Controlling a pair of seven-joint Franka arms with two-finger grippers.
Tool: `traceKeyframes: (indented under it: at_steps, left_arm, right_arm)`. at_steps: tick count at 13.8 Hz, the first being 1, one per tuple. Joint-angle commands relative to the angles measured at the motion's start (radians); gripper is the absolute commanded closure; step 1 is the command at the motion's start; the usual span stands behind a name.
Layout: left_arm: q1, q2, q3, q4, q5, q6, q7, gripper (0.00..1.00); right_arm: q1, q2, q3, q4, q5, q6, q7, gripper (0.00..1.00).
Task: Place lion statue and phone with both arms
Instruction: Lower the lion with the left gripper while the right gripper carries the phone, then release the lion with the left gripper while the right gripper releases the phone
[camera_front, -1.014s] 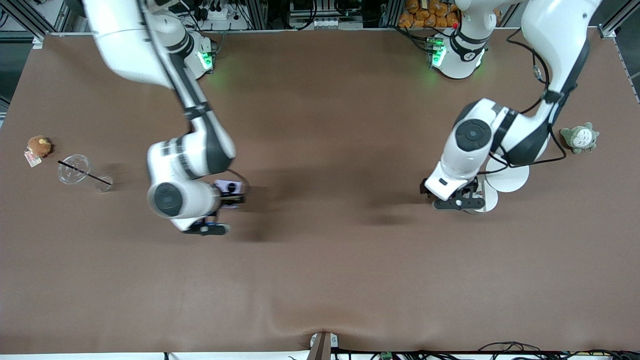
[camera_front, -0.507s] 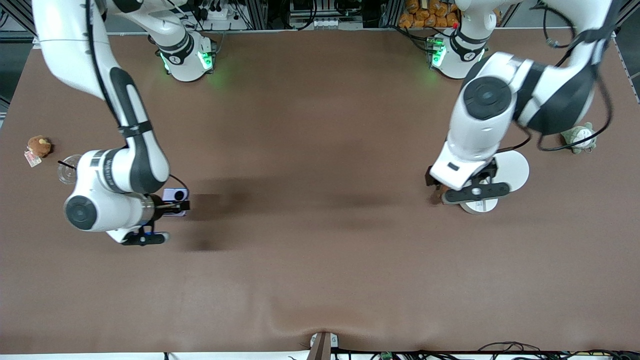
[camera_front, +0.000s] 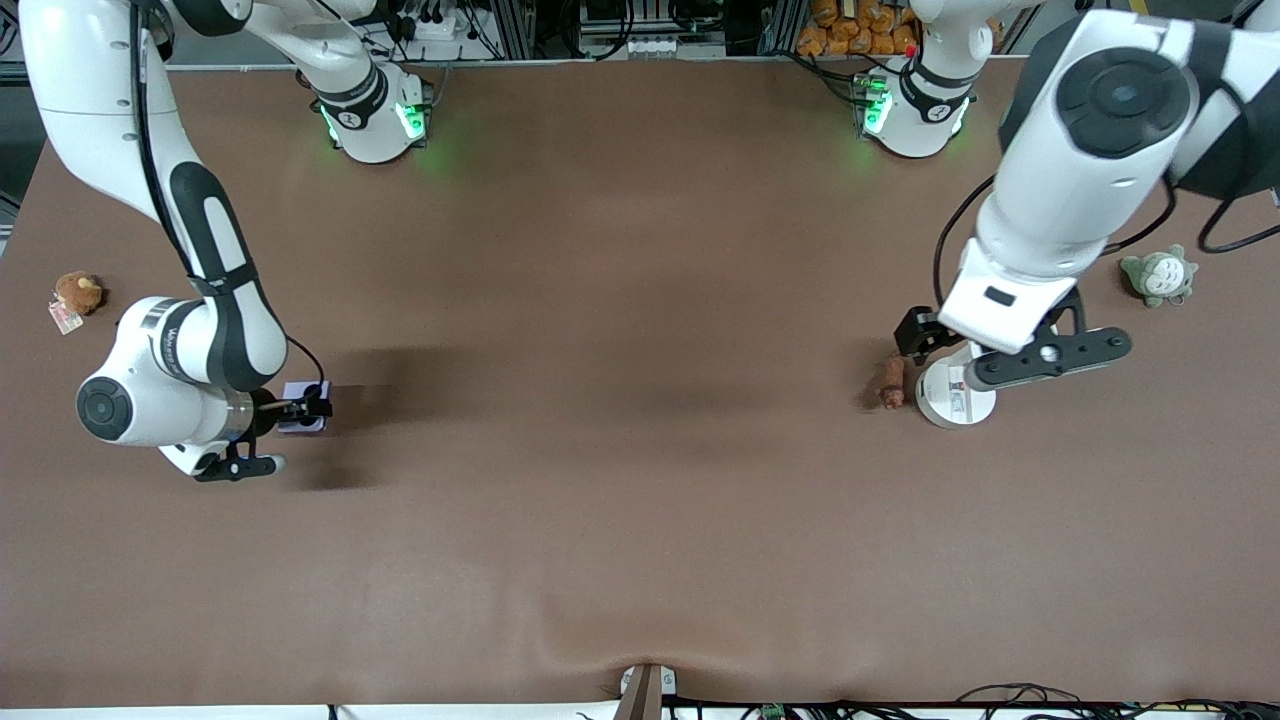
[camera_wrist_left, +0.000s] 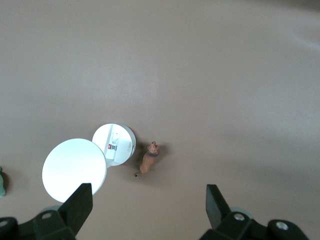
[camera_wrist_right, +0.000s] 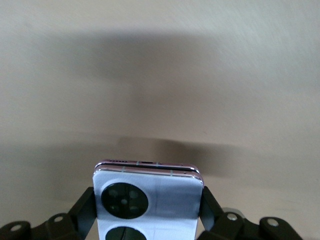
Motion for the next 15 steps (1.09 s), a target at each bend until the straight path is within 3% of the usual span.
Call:
traceKeyframes:
  at_steps: [1, 2, 6, 9, 10, 12, 15]
  left_arm:
    - [0.061, -0.062, -0.005, -0.003, -0.096, -0.018, 0.031, 0.00]
    - [0.050, -0.111, 0.033, -0.003, -0.137, -0.018, 0.086, 0.00]
    - [-0.039, -0.222, 0.332, -0.018, -0.352, -0.049, 0.348, 0.00]
    - [-0.149, -0.267, 0.535, -0.023, -0.392, -0.127, 0.517, 0.00]
    - [-0.189, -0.279, 0.589, -0.030, -0.394, -0.160, 0.535, 0.00]
    - [-0.250, -0.345, 0.677, -0.099, -0.394, -0.170, 0.545, 0.00]
    - [-0.292, -0.464, 0.696, -0.241, -0.375, -0.167, 0.548, 0.00]
  right_arm:
    - [-0.119, -0.005, 0.022, -0.047, -0.018, 0.007, -0.114, 0.92]
    - [-0.130, -0.008, 0.022, -0.069, -0.018, 0.008, -0.120, 0.93]
    - [-0.133, -0.022, 0.023, -0.124, -0.015, 0.010, -0.110, 0.93]
    - [-0.133, -0.027, 0.023, -0.155, -0.015, 0.010, -0.110, 0.92]
    - [-0.133, -0.034, 0.023, -0.158, -0.015, 0.011, -0.114, 0.82]
    - [-0.146, -0.040, 0.023, -0.156, -0.015, 0.007, -0.116, 0.05]
    - [-0.146, -0.048, 0.023, -0.137, -0.014, -0.013, -0.110, 0.00]
